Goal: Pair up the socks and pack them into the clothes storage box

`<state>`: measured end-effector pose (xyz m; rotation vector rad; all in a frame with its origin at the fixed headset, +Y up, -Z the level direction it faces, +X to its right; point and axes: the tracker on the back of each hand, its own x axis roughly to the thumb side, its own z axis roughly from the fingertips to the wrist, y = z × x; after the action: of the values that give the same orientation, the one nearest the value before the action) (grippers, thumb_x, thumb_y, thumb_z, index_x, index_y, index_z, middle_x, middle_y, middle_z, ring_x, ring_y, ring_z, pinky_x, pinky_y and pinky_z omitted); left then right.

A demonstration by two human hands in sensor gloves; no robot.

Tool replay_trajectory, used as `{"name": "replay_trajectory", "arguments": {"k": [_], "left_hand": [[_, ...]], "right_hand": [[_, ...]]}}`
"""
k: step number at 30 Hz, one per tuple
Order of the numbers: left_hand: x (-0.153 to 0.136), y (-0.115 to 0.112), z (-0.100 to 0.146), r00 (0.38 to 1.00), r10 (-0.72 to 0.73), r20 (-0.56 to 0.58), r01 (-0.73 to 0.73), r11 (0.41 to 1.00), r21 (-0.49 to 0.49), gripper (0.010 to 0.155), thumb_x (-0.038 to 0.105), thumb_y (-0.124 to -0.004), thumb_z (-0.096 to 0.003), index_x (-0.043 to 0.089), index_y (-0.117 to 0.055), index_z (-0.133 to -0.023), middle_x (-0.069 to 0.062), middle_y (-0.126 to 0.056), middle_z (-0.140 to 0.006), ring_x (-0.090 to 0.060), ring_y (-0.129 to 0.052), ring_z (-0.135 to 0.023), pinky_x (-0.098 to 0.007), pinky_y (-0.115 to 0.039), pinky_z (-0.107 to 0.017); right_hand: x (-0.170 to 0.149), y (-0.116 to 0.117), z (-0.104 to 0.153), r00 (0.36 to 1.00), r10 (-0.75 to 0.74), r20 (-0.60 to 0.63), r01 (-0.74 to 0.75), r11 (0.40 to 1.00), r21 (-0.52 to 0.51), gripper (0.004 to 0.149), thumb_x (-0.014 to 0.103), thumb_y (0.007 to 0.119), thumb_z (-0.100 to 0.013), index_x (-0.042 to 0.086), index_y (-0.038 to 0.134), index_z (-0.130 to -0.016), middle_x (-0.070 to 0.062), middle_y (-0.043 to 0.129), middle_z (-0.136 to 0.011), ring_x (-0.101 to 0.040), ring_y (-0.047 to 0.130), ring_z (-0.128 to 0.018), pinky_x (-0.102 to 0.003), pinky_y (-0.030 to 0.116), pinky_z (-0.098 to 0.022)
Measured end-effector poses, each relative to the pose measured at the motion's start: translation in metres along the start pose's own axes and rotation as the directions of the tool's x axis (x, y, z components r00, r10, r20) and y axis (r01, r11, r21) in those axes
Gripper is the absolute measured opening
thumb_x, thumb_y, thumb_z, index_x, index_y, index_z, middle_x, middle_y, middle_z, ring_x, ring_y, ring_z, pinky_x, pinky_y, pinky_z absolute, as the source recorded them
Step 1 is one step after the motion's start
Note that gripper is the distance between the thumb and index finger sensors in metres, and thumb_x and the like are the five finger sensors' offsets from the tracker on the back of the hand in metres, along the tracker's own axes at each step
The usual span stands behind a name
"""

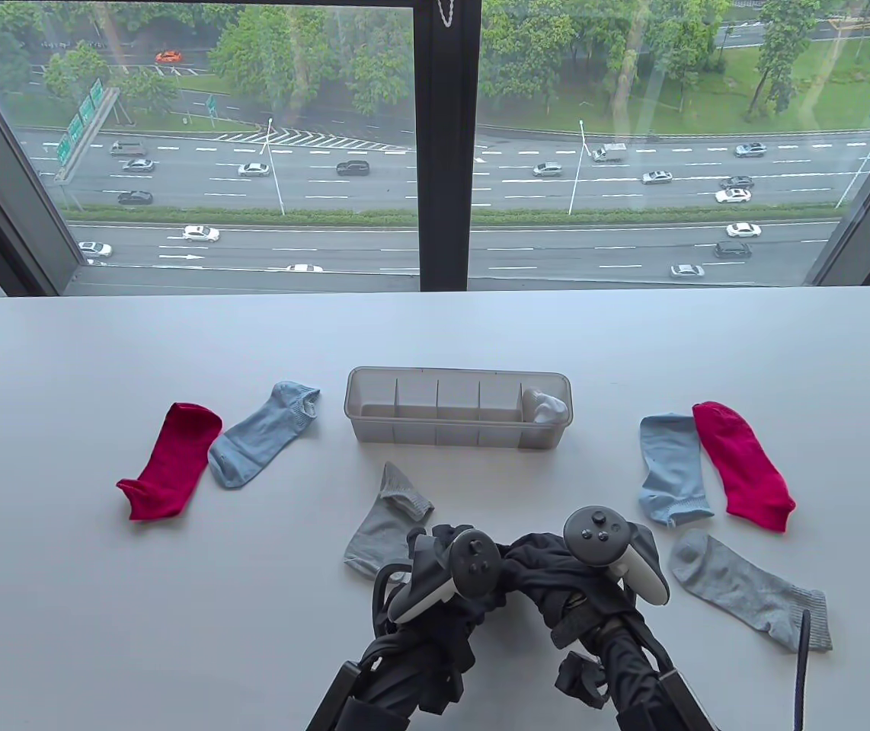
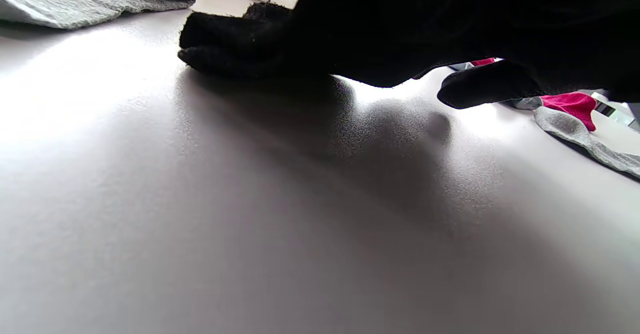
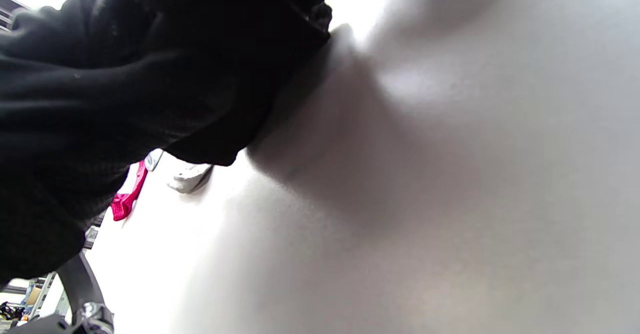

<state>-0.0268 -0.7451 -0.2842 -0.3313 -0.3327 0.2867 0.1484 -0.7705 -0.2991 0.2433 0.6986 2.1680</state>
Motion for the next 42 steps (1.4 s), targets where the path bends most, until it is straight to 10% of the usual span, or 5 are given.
{"name": "replay_trajectory", "arguments": {"k": [3,12,19,42], "left_hand": [[0.001,-0.003,-0.001,1.0,-0.025,-0.002,0.025,0.999,-0.042,0.051,0.037,-0.068,-0.0499,0.006,-0.062,-0.09,-0.017,-0.041,-0.112,-0.045,-0.035,-0.108,-0.07,-0.019,-0.076],[-0.002,-0.001,0.0,1.0,0.007,0.016,-0.006,0.999,-0.05,0.065,0.037,-0.077,-0.0482,0.018,-0.038,-0.096,-0.015,-0.027,-0.112,-0.045,-0.029,-0.108,-0.069,-0.019,-0.077],[-0.003,0.004,0.001,0.998,0.043,0.052,-0.042,0.999,-0.01,0.051,0.034,-0.072,-0.0502,0.009,-0.062,-0.093,-0.016,-0.046,-0.112,-0.045,-0.045,-0.106,-0.07,-0.028,-0.077],[-0.002,0.004,-0.001,0.999,0.022,0.045,-0.022,1.0,-0.001,0.062,0.037,-0.079,-0.0467,0.011,-0.05,-0.094,-0.015,-0.03,-0.112,-0.045,-0.036,-0.107,-0.068,-0.029,-0.078]], "right_hand": [[0.003,-0.001,0.002,0.999,0.042,0.024,-0.041,0.999,-0.02,0.057,0.047,0.061,-0.057,0.021,0.05,-0.107,-0.018,0.028,-0.116,-0.041,0.01,-0.105,-0.063,0.016,-0.075],[-0.001,0.0,0.0,0.998,-0.068,0.013,0.067,0.997,0.039,0.045,0.043,0.058,-0.06,0.012,0.068,-0.091,-0.017,0.028,-0.115,-0.04,0.006,-0.103,-0.061,0.013,-0.074],[-0.001,-0.005,0.005,0.997,-0.055,0.061,0.054,0.998,0.021,0.064,0.051,0.067,-0.054,0.02,0.05,-0.107,-0.021,0.02,-0.117,-0.043,0.003,-0.102,-0.064,0.01,-0.072],[0.002,-0.001,0.006,0.994,-0.101,0.049,0.101,0.995,0.004,0.05,0.044,0.062,-0.058,0.009,0.067,-0.093,-0.018,0.035,-0.114,-0.041,0.011,-0.104,-0.064,0.014,-0.073]]}}
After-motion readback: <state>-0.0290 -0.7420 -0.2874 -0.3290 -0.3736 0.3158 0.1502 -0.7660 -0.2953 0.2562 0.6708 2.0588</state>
